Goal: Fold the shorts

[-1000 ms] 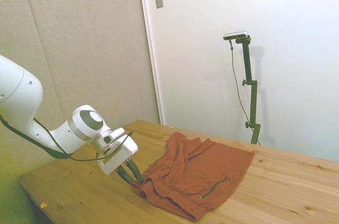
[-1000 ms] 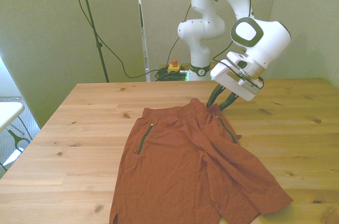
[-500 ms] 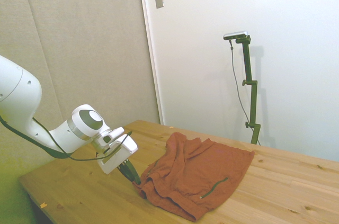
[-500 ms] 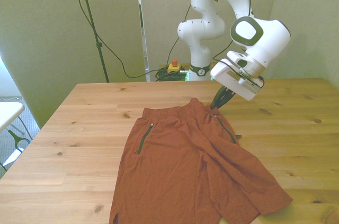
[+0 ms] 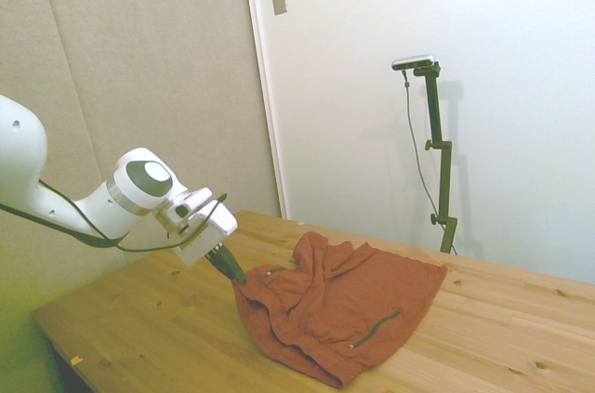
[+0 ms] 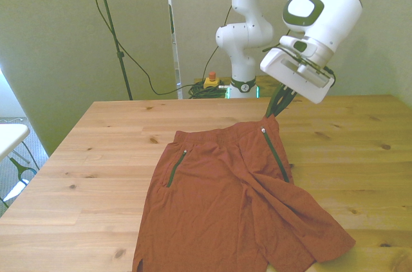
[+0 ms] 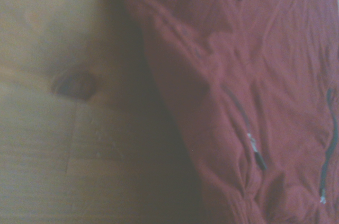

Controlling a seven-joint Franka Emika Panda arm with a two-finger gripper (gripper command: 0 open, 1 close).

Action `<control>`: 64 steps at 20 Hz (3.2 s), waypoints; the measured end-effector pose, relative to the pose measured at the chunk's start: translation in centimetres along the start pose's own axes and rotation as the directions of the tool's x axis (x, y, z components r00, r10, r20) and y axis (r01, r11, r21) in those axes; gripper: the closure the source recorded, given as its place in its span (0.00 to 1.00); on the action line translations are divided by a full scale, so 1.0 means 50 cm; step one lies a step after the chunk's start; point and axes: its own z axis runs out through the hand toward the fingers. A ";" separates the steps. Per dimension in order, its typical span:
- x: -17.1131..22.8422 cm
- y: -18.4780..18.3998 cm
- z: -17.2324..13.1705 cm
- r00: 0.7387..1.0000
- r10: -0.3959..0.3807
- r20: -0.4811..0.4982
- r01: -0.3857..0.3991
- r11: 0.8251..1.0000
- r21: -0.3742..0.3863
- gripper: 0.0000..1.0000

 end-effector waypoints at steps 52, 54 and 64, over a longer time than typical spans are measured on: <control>0.092 0.103 0.122 0.997 -0.038 -0.073 0.051 0.979 0.198 0.00; 0.057 0.014 0.094 0.988 -0.097 -0.116 0.123 0.964 0.237 0.00; -0.042 -0.224 0.130 0.931 -0.287 -0.226 0.342 0.902 0.265 0.00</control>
